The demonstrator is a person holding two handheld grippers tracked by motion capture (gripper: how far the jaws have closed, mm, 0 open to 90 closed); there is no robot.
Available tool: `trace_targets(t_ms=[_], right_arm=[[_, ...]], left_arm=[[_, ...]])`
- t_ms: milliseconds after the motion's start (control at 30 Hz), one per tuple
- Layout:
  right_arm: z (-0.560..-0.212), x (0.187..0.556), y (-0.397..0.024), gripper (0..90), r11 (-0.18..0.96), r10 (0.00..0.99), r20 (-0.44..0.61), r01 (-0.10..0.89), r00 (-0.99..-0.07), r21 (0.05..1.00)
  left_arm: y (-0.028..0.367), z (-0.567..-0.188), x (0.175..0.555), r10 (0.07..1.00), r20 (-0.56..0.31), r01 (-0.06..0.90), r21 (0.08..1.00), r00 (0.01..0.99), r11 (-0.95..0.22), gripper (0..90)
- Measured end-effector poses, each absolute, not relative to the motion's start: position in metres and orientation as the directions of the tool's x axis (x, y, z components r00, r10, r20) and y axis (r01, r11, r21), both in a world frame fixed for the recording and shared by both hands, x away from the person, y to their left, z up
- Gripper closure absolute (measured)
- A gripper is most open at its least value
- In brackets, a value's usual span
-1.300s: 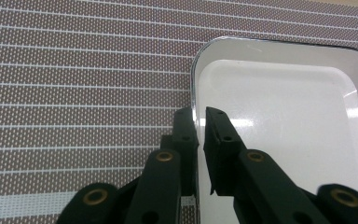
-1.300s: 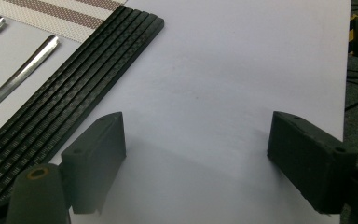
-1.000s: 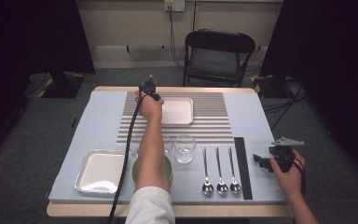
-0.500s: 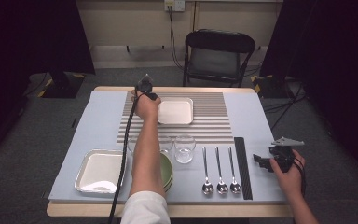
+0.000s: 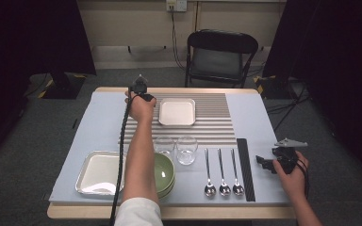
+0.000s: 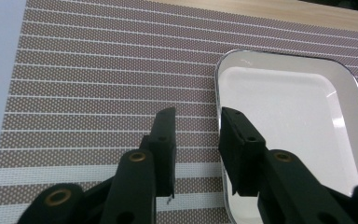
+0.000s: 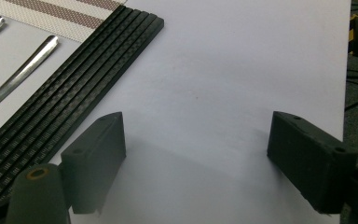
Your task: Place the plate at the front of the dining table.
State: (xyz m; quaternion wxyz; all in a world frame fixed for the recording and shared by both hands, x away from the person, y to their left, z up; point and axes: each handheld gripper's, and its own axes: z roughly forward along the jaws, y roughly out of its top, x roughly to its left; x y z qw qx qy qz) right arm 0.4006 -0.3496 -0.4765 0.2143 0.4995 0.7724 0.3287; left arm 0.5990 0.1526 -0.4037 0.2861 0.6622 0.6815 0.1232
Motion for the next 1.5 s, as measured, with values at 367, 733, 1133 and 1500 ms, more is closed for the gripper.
trace_targets(t_ms=[367,733,1133,1500], right_arm=[[-0.477,0.401,-0.350,18.3,0.286,0.912,-0.005,0.629,-0.410,0.723],[-0.477,0.401,-0.350,18.3,0.286,0.912,-0.004,0.630,-0.409,0.722],[-0.476,0.401,-0.350,18.2,0.283,0.913,0.000,0.634,-0.408,0.720],[-0.476,0.401,-0.349,18.3,0.284,0.913,-0.001,0.633,-0.408,0.720]], left_arm=[[0.159,-0.398,0.594,0.967,-0.245,0.830,0.552,0.073,0.077,53.4],[0.163,-0.395,0.590,0.965,-0.248,0.831,0.552,0.086,0.068,43.4],[0.172,-0.389,0.584,0.961,-0.244,0.823,0.567,0.129,0.033,34.1],[0.178,-0.390,0.576,0.949,-0.276,0.818,0.574,0.151,0.037,28.8]])
